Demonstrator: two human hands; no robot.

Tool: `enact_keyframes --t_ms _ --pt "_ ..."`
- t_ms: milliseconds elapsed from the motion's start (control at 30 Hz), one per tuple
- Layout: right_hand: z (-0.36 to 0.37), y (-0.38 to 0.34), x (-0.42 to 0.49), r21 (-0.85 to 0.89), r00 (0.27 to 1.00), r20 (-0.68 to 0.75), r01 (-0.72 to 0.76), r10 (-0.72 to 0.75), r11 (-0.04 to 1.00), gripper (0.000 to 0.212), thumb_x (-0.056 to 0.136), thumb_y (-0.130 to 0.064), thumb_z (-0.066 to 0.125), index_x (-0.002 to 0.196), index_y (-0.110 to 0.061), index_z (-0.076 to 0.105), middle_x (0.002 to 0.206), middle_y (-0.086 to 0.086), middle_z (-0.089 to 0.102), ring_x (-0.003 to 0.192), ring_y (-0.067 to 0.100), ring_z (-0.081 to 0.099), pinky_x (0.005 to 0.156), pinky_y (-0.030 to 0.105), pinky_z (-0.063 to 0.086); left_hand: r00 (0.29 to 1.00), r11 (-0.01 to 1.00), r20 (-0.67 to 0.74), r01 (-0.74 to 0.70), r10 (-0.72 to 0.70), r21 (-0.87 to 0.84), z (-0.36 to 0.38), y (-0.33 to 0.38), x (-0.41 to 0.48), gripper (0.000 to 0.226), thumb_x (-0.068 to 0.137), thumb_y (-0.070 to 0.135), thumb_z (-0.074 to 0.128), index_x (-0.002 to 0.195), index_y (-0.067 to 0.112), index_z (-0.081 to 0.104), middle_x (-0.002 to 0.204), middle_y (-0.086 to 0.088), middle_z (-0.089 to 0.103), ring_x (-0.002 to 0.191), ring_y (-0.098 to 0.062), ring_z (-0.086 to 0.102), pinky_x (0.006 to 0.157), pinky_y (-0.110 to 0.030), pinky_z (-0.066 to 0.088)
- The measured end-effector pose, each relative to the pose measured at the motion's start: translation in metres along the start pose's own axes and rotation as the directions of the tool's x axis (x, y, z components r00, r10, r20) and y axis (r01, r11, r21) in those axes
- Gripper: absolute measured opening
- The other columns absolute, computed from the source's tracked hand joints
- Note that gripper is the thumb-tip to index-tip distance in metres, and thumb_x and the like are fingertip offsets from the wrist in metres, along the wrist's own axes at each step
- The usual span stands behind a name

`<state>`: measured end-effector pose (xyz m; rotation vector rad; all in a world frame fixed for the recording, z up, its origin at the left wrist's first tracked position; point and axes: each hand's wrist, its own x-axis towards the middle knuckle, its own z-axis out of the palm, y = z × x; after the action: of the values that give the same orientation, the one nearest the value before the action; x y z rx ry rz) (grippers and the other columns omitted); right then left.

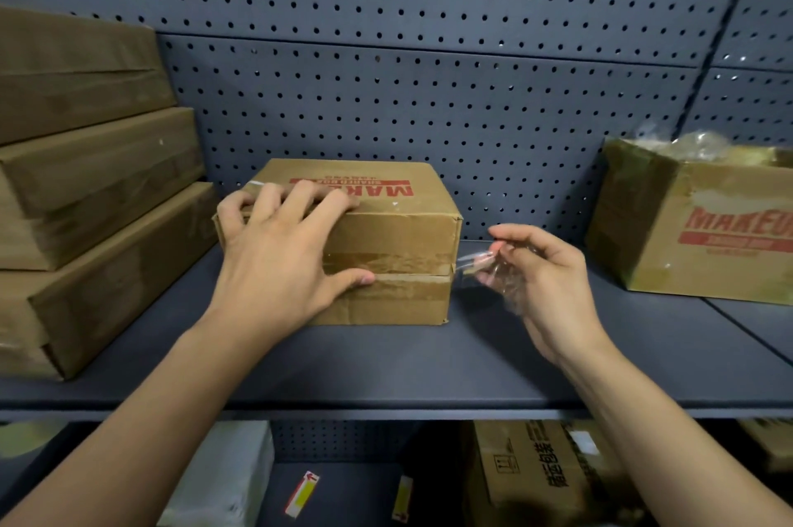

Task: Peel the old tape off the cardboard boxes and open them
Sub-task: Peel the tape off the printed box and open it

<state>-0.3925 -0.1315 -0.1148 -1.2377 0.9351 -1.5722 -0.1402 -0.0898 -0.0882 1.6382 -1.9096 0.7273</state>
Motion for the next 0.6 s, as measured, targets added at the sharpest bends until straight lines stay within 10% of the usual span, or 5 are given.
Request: enact_keyframes --t_ms 367,600 --pt "0.001 0.003 0.021 -0.165 0.994 -0.101 0.027 -0.044 0.986 0.019 0.105 -0.021 0.047 0.108 -0.024 0.066 0.074 -0.002 0.051 0.061 0.014 0.052 0.052 0.029 0.045 0.999 0.994 -0.012 -0.05 0.049 -0.094 0.002 -0.001 0.002 0.07 0.068 0.078 0.058 0.122 0.033 0.054 0.123 0.003 0.058 0.112 -0.03 0.051 0.095 -0.052 0.029" --pt "-0.006 -0.001 0.027 -0.35 0.981 -0.11 0.113 -0.161 0.93 0.016 0.103 -0.031 0.048 0.101 -0.034 0.063 0.079 -0.009 0.05 0.073 0.012 0.048 0.076 0.036 0.043 0.996 0.99 -0.061 -0.072 0.065 -0.122 0.005 -0.001 0.002 0.068 0.067 0.077 0.063 0.119 0.033 0.056 0.12 0.006 0.059 0.11 -0.029 0.052 0.091 -0.049 0.029"
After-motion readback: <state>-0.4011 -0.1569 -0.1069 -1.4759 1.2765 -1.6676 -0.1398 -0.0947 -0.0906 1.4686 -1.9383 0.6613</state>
